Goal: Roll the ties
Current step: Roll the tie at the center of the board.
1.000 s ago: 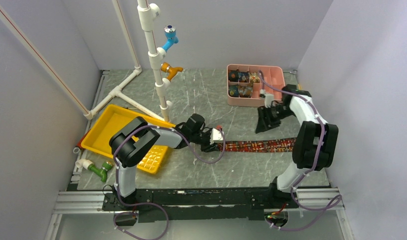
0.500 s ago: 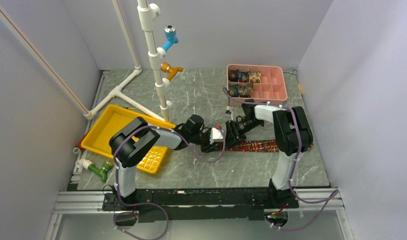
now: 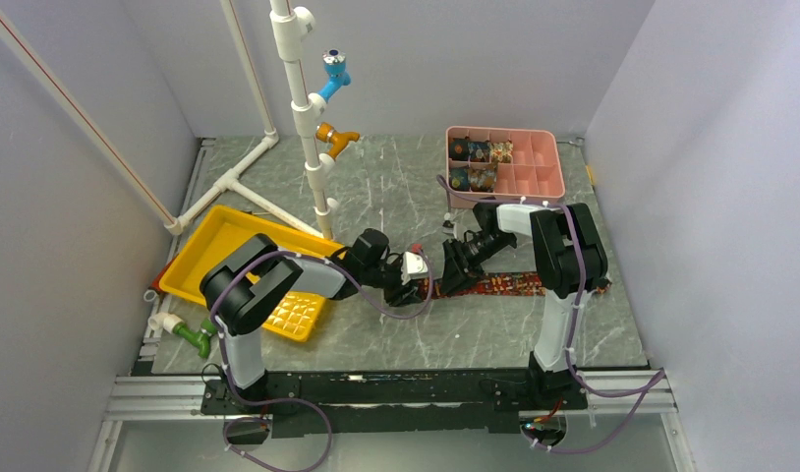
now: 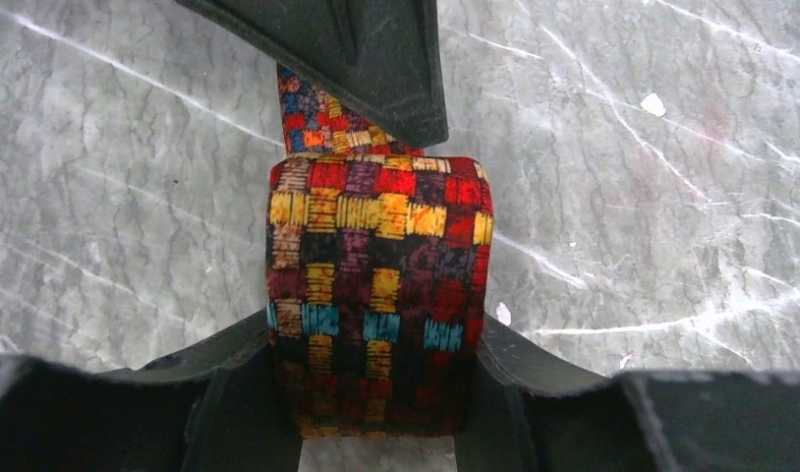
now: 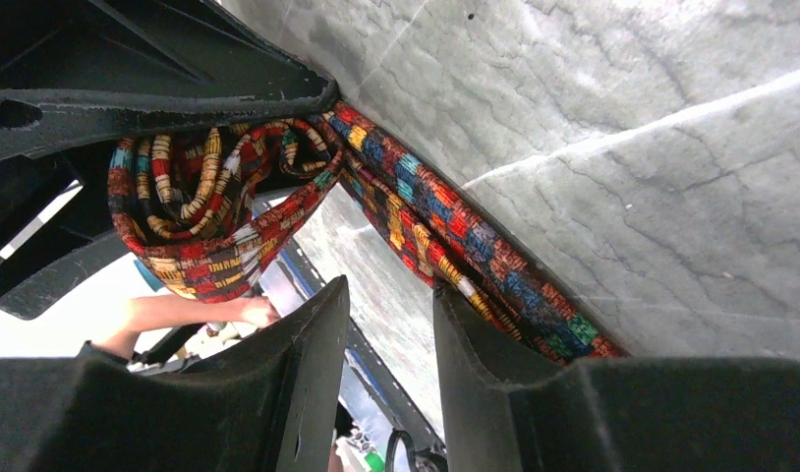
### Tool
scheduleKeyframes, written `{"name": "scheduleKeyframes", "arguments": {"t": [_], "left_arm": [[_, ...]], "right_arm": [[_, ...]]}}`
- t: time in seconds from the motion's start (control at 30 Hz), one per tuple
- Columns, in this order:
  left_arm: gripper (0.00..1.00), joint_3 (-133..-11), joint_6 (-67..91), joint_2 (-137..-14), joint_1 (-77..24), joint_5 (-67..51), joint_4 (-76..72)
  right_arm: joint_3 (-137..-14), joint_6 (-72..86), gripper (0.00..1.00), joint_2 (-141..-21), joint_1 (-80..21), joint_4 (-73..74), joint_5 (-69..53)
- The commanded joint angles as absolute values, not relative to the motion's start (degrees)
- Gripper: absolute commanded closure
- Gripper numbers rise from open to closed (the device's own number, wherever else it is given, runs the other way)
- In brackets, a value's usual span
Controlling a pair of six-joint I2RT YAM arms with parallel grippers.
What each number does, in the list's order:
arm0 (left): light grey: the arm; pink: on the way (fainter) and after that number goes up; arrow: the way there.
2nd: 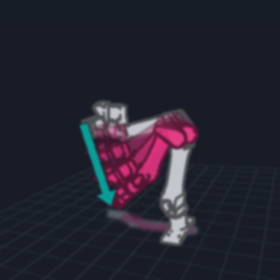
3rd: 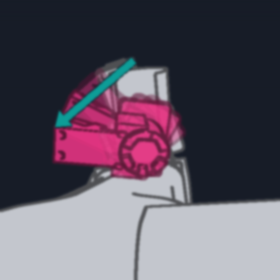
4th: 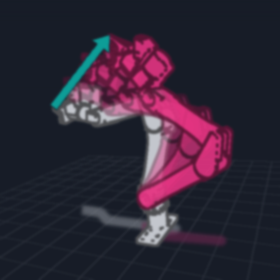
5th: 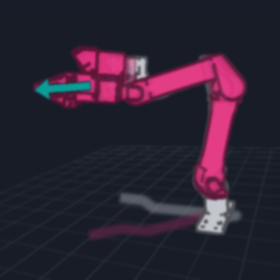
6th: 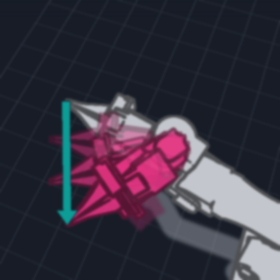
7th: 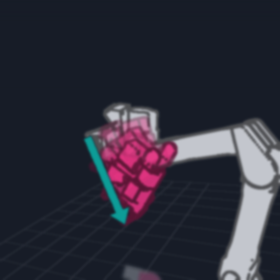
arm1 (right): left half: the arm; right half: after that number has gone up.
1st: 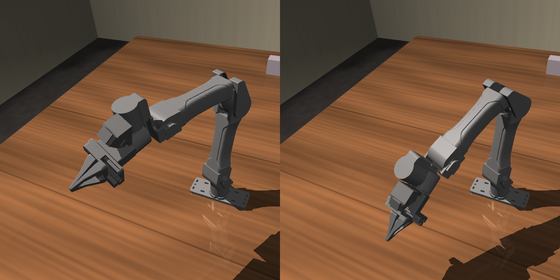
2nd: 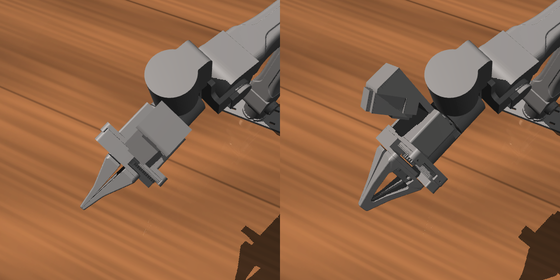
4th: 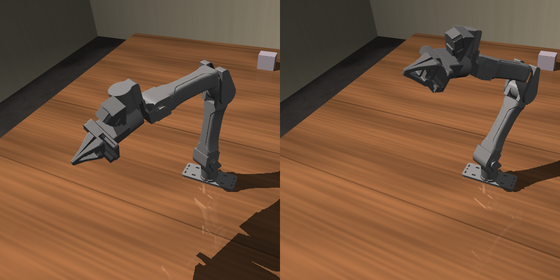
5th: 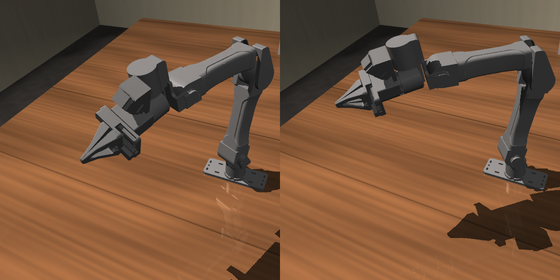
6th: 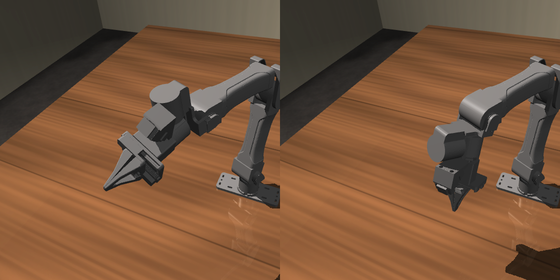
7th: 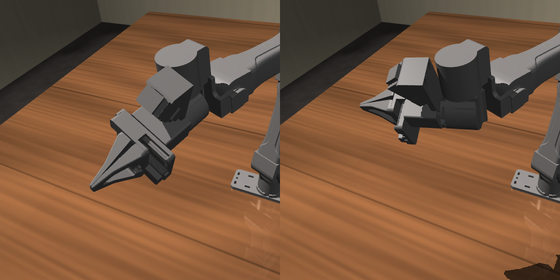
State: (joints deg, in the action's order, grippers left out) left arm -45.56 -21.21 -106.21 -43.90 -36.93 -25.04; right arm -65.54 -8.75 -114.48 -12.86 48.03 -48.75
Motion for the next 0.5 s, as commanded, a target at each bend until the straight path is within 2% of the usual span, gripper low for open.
{"name": "scheduleKeyframes", "arguments": {"t": [0.0, 0.13, 0.2, 0.37, 0.47], "left_arm": [[0.51, -44.25, -18.65, -109.06, -42.90, -32.09, -17.15], [0.68, -44.87, -18.88, -110.10, -42.89, -32.07, -16.67], [0.72, -45.29, -19.53, -110.33, -43.05, -32.08, -15.83], [0.74, -45.85, -21.03, -110.54, -43.74, -30.94, -13.81], [0.74, -46.10, -21.18, -110.88, -44.22, -29.97, -12.85]], "right_arm": [[-65.27, -13.15, 0.59, -116.21, -12.26, 44.52, -34.53], [-65.19, -13.70, 0.59, -112.45, -12.80, 45.86, -39.07], [-65.66, -12.63, 0.57, -109.63, -12.75, 46.23, -42.48], [-66.15, -6.36, 0.48, -103.63, -12.74, 44.53, -51.72], [-66.71, -2.28, 0.44, -104.09, -12.92, 44.15, -55.56]]}}
